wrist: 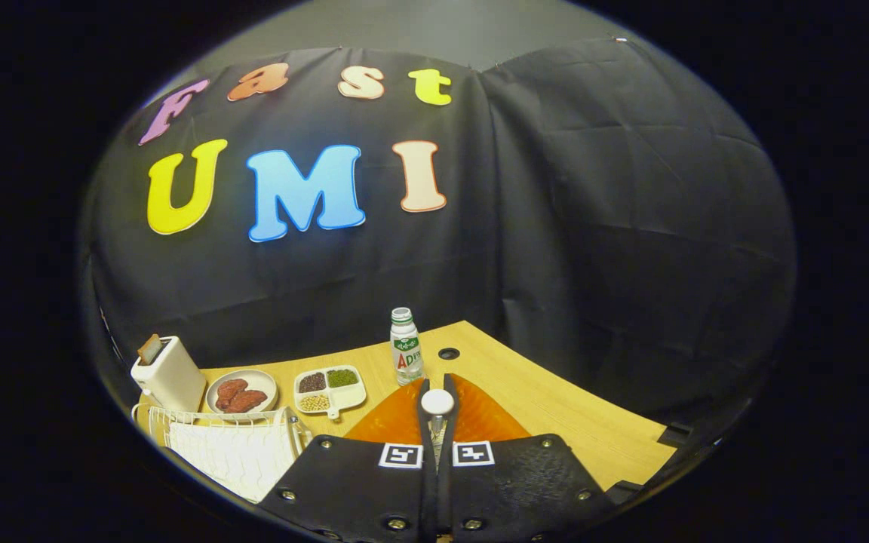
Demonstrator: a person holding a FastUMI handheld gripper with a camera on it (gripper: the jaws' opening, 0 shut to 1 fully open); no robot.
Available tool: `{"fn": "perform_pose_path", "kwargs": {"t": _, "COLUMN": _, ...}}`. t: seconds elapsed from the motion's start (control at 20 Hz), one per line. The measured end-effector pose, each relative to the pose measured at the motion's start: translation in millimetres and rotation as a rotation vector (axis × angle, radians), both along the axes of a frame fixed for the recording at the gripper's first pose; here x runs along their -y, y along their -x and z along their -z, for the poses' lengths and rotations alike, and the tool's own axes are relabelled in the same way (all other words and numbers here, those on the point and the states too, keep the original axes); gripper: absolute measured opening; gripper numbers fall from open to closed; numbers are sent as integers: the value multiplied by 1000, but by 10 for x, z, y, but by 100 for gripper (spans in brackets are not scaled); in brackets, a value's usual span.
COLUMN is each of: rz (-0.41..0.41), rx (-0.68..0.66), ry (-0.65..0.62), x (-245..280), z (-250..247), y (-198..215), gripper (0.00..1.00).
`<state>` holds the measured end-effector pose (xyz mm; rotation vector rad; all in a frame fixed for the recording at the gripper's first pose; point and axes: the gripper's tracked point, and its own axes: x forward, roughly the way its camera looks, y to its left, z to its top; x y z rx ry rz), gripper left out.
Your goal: Take the plate from the dish rack, then take the spoon from the basket and place it into the plate.
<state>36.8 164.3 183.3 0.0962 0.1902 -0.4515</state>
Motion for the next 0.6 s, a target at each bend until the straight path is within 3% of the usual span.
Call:
{"fn": "perform_pose_path", "kwargs": {"t": 0.3, "rz": -123, "rx": -10, "ry": 51, "x": -797, "z": -254, "y": 365, "gripper": 0}}
{"fn": "perform_pose_path", "kwargs": {"t": 0.6, "rz": -300, "rx": -63, "ry": 40, "x": -1710, "z": -53, "y": 720, "gripper": 0}}
